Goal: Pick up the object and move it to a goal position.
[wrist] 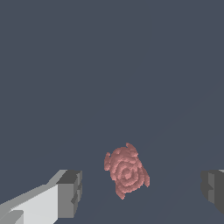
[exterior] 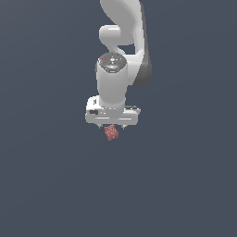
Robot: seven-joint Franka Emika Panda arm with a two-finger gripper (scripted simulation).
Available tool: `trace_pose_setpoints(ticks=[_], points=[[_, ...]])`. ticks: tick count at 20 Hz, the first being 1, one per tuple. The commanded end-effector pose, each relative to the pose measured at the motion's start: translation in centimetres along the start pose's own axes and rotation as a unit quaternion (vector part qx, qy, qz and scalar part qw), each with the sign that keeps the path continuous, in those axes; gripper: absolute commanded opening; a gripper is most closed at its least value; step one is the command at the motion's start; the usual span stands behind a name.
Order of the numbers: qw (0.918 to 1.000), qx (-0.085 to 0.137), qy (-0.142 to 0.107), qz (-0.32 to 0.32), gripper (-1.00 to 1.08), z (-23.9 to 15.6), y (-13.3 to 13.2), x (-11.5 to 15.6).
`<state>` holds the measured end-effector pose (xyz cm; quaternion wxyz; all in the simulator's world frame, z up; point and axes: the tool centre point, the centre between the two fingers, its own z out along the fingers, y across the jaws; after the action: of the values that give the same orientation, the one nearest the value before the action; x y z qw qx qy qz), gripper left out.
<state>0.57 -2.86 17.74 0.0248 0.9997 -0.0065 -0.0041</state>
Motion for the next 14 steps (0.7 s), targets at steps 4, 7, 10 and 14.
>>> trace_pose_setpoints(ticks=[4,7,10,14], points=[[0.9999,0.001,0.0,-0.011,1.0,0.5,0.0,-0.2],[0.9997,0.003,0.0,-0.025,1.0,1.0,0.1,-0.5],[0.999,0.005,0.0,-0.044,1.0,1.8,0.2,-1.0],[0.997,0.009,0.001,-0.077,1.0,3.2,0.3,-1.7]])
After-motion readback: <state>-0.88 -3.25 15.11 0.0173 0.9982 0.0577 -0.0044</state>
